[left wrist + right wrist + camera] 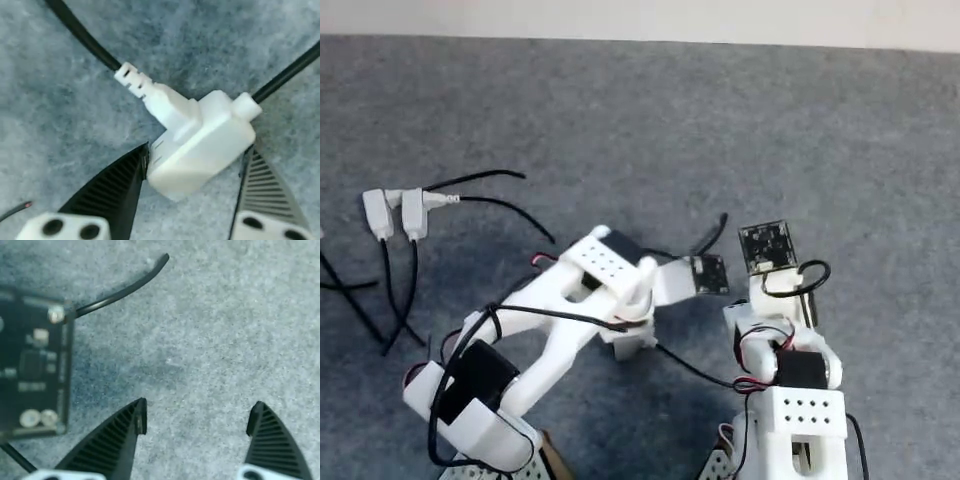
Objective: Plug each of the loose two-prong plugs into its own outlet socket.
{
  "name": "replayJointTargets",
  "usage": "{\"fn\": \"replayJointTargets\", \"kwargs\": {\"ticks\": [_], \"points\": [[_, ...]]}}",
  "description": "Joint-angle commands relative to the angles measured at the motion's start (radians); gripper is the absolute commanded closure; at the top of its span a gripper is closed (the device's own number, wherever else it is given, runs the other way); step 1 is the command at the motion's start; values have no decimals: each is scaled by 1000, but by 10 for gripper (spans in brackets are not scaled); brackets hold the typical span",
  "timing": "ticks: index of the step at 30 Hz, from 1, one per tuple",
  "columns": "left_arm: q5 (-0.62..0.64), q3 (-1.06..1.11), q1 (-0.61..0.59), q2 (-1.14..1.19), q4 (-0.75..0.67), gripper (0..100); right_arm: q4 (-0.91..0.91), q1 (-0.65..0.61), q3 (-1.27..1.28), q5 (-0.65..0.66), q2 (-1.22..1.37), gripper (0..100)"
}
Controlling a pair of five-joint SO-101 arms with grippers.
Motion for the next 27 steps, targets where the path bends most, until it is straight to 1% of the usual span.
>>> {"fn": "replayJointTargets", "kwargs": {"ticks": [1, 3, 8, 9, 11, 16, 20, 22, 24, 27], "points": [[60, 18, -7, -4, -52, 702, -16, -22, -4, 11, 12, 693], [97, 13, -5, -5, -57, 727, -15, -42, 1, 11, 12, 693], [216, -8, -12, -7, -60, 950, -18, -48, 18, 11, 12, 693], [241, -21, -31, -4, -58, 972, -18, -48, 18, 11, 12, 693], [273, -44, -81, -4, -58, 976, -18, -48, 18, 11, 12, 693], [288, -127, -286, -5, -61, 976, -16, -48, 18, 9, 12, 693], [298, -236, -490, -4, -61, 976, -16, -48, 18, 9, 12, 693], [338, -302, -598, -4, -66, 976, -16, -48, 18, -3, 12, 693], [364, -354, -700, -2, -97, 976, -15, -48, 18, -28, 12, 693], [393, -378, -828, -2, -158, 976, -15, -48, 18, -26, 12, 693]]}}
